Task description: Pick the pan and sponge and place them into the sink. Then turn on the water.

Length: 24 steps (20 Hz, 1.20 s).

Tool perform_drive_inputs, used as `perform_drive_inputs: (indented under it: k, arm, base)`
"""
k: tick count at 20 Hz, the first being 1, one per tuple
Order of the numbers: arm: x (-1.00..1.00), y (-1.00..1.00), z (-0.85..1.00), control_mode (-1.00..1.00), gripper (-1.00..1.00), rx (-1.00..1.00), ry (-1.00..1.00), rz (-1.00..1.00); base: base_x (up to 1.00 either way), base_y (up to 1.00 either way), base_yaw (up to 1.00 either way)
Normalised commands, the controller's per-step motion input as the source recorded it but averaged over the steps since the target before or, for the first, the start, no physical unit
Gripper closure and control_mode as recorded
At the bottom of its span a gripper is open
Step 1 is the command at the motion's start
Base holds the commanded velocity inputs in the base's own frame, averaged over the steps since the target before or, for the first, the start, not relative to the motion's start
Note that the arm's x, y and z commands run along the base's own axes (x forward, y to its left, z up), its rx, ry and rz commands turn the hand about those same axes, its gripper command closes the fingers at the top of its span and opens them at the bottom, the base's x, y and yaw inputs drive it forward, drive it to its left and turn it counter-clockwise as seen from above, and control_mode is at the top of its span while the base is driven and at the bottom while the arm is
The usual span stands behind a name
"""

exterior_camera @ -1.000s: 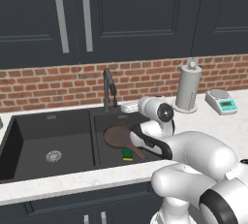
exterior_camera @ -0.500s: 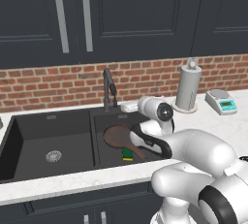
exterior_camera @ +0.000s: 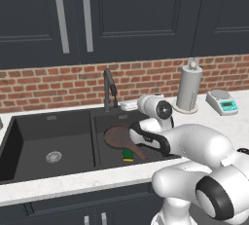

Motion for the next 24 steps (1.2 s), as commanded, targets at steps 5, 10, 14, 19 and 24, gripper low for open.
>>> perform_drive_inputs:
  k: [5,10,14,19,24]
  arm:
    - [0.0,0.0,-0.05,-1.0,-1.0,0.0,-0.01,0.0]
    - [0.01,0.0,-0.06,-1.0,-1.0,0.0,0.0,-0.01]
    - [0.02,0.0,-0.04,-1.0,-1.0,0.0,-0.01,-0.01]
    - [0.16,0.0,0.0,-1.0,-1.0,0.0,-0.01,-0.03]
    - [0.19,0.0,0.0,-1.0,-1.0,0.0,-0.01,-0.04]
  base:
    - [0.0,0.0,0.0]
    - [0.0,0.0,0.0]
    - [0.0,0.0,0.0]
    - [0.0,0.0,0.0]
    - [0.0,0.0,0.0]
